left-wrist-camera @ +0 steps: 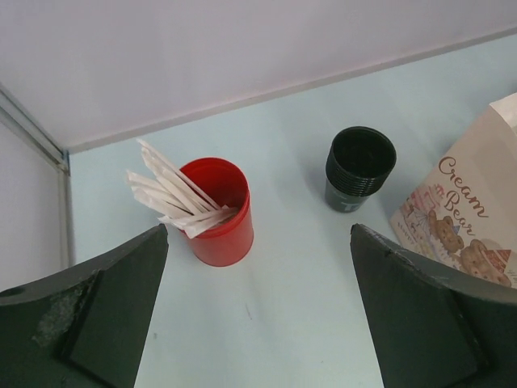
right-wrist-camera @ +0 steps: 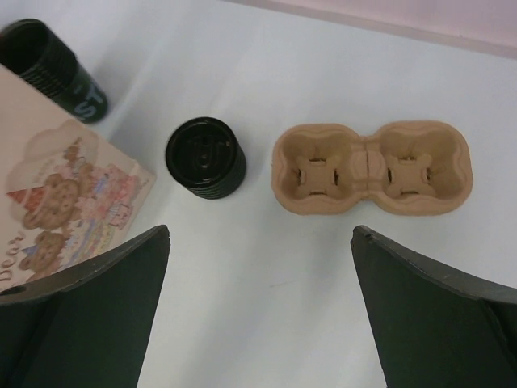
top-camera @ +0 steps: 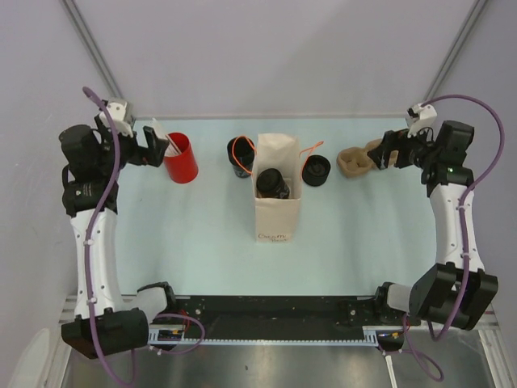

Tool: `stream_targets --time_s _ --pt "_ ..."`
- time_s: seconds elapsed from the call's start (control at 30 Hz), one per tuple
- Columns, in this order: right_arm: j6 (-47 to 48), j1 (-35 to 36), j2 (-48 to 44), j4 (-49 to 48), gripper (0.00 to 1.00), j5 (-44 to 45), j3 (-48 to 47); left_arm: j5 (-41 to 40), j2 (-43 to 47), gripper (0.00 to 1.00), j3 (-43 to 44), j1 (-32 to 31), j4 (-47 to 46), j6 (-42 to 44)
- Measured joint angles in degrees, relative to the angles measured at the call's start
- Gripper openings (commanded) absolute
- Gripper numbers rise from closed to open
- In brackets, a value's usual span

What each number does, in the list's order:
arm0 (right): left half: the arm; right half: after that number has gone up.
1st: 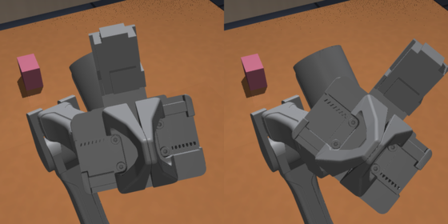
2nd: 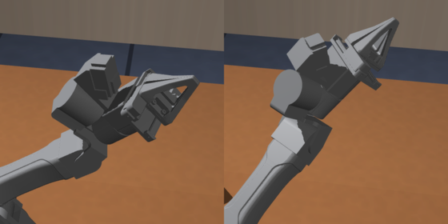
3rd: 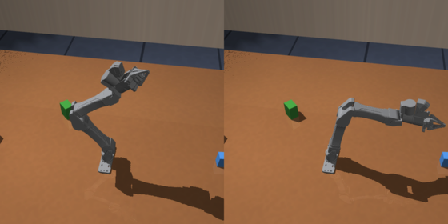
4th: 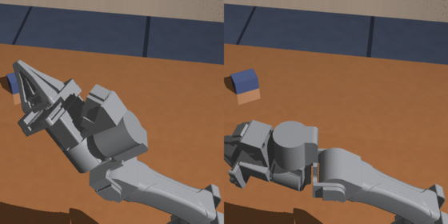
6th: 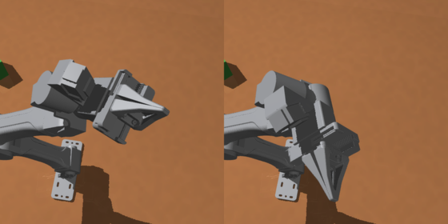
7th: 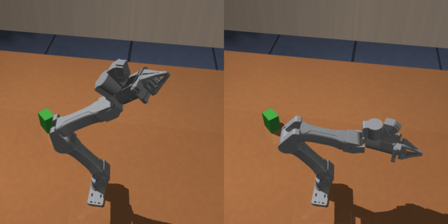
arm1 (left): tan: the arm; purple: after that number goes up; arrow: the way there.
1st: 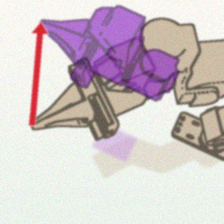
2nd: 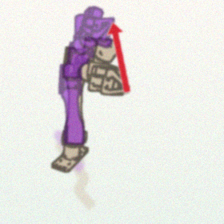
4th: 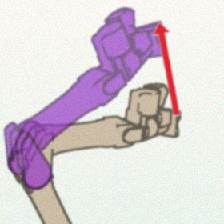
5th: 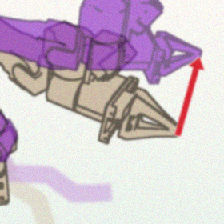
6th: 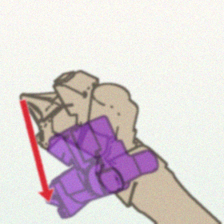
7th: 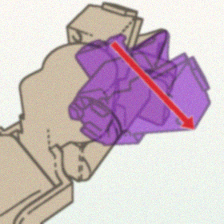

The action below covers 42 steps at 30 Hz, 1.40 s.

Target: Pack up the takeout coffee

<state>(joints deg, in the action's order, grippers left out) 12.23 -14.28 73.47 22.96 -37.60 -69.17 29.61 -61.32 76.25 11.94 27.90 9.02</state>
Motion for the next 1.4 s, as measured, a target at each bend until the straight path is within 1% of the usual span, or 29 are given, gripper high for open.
stream_targets --time_s 0.1,0.17,0.33,0.5,0.67,0.77,0.97,1.23,1.4 --pt "0.17 -0.07 -2.69 0.04 1.00 -3.28 0.02 4.04 0.85 0.99 -4.48 2.69 -2.54 -2.19" --pt "0.26 -0.04 -4.70 0.04 1.00 -5.49 0.02 6.01 1.60 0.99 -6.69 3.10 -3.26 -3.08" --pt "-1.64 -0.09 -10.56 -0.68 1.00 -8.61 0.20 9.42 2.95 0.99 -7.54 3.19 -3.58 -3.72" --pt "-6.69 -0.09 -16.06 -2.45 1.00 -12.61 -1.75 7.43 6.67 0.99 -7.65 3.21 -6.84 -7.08" --pt "-12.20 -0.09 -16.59 -5.81 1.00 -16.70 -4.31 6.60 11.26 0.99 -9.60 3.23 -12.09 -8.63" --pt "-13.99 -0.09 -16.59 -6.14 1.00 -17.51 -5.55 7.02 12.81 0.99 -12.85 3.23 -15.30 -9.07" --pt "-14.80 -0.09 -17.40 -5.77 1.00 -15.76 -7.26 6.58 12.24 0.99 -15.10 3.23 -15.34 -9.09" --pt "-15.10 -0.09 -18.88 -3.93 1.00 -7.02 -7.21 7.13 12.74 0.99 -15.74 3.28 -16.00 -9.73" --pt "-15.23 -0.11 -19.15 -3.72 1.00 -3.26 -6.01 6.95 12.72 0.99 -16.59 3.65 -16.41 -10.67"
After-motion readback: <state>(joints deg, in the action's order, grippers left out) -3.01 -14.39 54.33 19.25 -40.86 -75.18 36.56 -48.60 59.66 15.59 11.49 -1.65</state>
